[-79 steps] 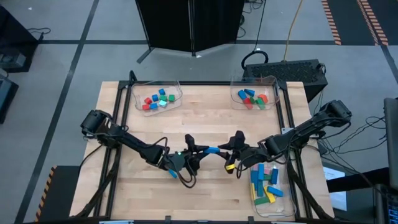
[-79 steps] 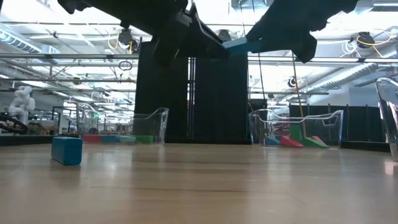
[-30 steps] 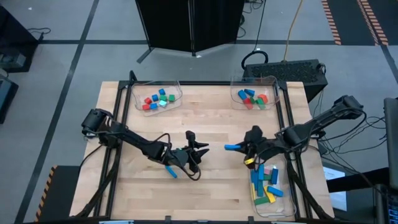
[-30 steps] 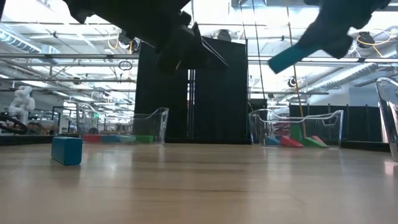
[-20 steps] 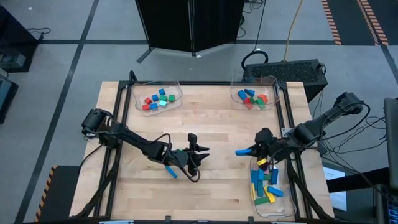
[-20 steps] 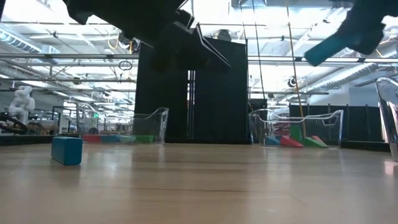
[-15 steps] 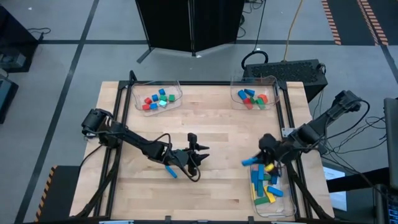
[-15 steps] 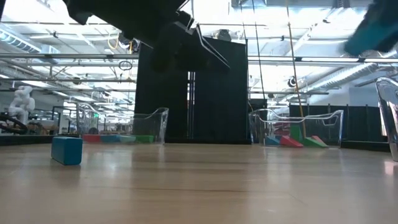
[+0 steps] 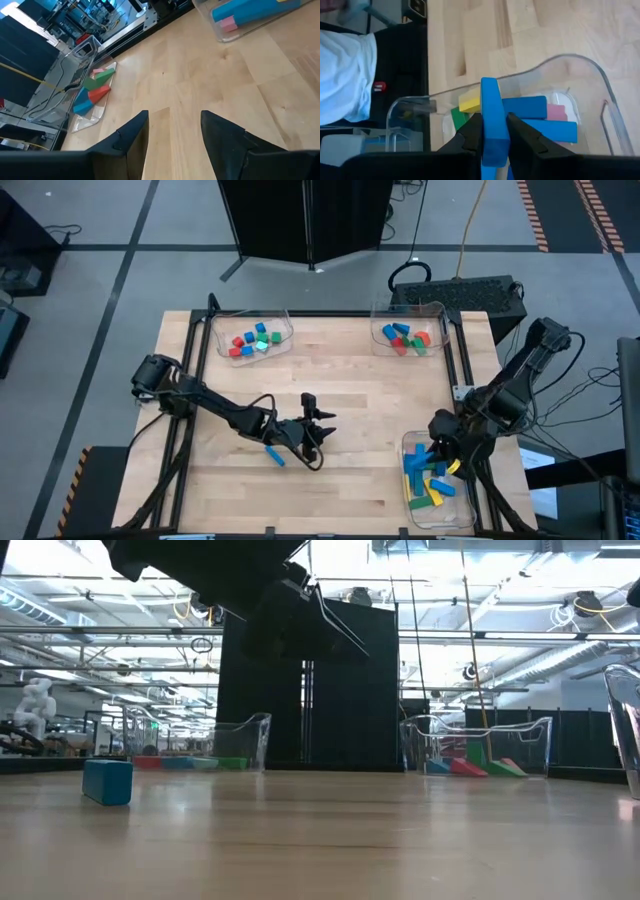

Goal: Sort blocks by size
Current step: Put the blue rectangular block into the bottom right transparent bin

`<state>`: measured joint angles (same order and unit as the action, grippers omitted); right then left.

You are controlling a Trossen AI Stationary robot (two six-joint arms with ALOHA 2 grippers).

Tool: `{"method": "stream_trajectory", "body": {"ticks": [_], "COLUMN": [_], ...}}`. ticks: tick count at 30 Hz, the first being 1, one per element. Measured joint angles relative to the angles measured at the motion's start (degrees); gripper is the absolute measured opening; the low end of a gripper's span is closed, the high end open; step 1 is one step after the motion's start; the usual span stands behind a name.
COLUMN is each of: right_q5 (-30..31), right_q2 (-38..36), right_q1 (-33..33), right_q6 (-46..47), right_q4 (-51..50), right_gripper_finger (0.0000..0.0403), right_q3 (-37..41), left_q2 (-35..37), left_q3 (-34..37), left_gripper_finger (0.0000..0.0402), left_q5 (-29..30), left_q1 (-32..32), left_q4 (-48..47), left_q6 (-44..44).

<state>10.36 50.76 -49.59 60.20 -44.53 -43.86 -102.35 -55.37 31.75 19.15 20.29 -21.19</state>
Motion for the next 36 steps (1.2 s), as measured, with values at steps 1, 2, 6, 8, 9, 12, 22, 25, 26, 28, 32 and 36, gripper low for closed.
{"method": "stream_trajectory", "body": {"ticks": [1,2,6,8,9,12,22,25,26,28,32,36], "right_q5": [0.11,0.16,0.23,0.16,0.16,0.15,0.32,0.02,0.04,0.1,0.09,-0.33], "right_q2": [0.0,0.0,0.0,0.0,0.0,0.0,0.02,0.02,0.07,0.46,2.59,5.91], "right_q1": [-0.29,-0.54,-1.62,-2.23,-2.55,-3.51,-3.82,-3.78,-3.78,-3.78,-3.78,-3.78], "right_q6": [0.46,0.68,0.82,1.41,1.88,3.33,9.35,12.13,12.93,15.24,21.6,24.45], "right_q4": [-0.4,-0.67,-0.71,-0.95,-1.27,-2.84,-6.85,-6.89,-6.88,-6.57,-6.48,-6.34], "right_gripper_finger": [0.0052,0.0052,0.0052,0.0052,0.0052,0.0052,0.0056,0.0057,0.0057,0.0057,0.0058,0.0058], "right_q3": [0.0,0.0,0.0,0.0,0.0,0.0,-0.02,-0.02,-0.02,0.11,1.42,2.05], "left_q2": [0.0,0.0,0.0,0.0,0.0,0.0,0.0,0.0,0.0,0.0,0.0,0.0], "left_q3": [0.0,0.0,-0.02,-0.02,-0.02,-0.02,-3.03,-4.99,-5.76,-6.99,-8.87,-9.34], "left_gripper_finger": [0.0181,0.0181,0.0181,0.0181,0.0181,0.0181,0.018,0.018,0.018,0.018,0.018,0.018], "left_q5": [0.0,0.0,0.0,0.0,0.0,-0.04,-6.8,-6.96,-7.37,-7.66,-7.76,-7.74], "left_q1": [-0.02,-0.02,-0.02,-0.02,-0.02,-0.32,-4.04,-3.98,-3.84,-3.4,-2.09,-0.87], "left_q4": [-0.01,0.01,0.05,0.09,0.1,-0.16,-18.73,-24.56,-26.72,-31.73,-40.34,-46.34], "left_q6": [0.0,0.06,1.18,1.43,1.45,4.71,19.29,22.33,22.63,23.68,23.94,24.75]}}
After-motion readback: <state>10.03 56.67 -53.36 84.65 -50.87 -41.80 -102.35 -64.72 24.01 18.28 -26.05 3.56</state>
